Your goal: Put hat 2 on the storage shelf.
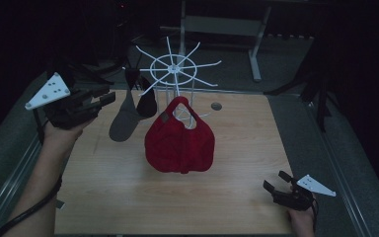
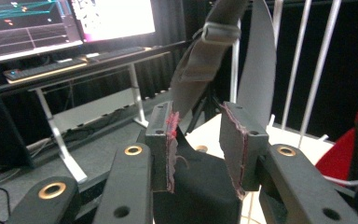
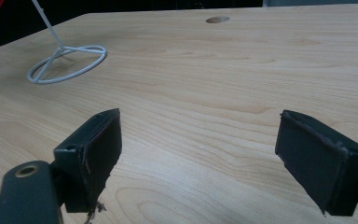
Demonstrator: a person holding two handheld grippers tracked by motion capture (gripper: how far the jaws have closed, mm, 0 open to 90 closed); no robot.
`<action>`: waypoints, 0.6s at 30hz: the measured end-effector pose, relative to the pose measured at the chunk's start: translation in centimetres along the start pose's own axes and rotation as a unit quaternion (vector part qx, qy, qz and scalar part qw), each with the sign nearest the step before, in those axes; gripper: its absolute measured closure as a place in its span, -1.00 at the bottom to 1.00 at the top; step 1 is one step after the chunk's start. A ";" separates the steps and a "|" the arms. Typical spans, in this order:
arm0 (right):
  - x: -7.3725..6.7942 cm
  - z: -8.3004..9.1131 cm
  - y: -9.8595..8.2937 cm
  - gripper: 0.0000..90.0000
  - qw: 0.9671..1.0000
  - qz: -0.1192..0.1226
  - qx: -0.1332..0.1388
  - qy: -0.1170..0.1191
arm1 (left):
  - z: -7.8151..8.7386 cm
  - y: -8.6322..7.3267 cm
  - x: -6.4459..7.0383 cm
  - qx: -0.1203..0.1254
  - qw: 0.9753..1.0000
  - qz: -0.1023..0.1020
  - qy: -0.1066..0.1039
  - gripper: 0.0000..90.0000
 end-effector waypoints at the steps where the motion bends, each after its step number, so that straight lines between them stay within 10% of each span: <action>1: 0.0 0.0 0.0 -0.68 1.000 0.000 0.000 0.000 | 0.1 -0.2 0.0 0.000 1.000 0.001 0.000 0.47; 18: -0.1 0.0 0.0 -0.68 1.000 0.001 -0.001 -0.001 | 1.7 -5.7 0.5 -0.002 0.999 0.037 0.002 0.47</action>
Point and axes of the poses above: each handheld gripper's, and its own axes: z roughly backward along the jaws, y roughly out of its top, x roughly to its right, the point moved 1 cm from there along -z, roughly forward along the jaws, and after that the axes turned 15 degrees about -y, right-handed, at the moved point
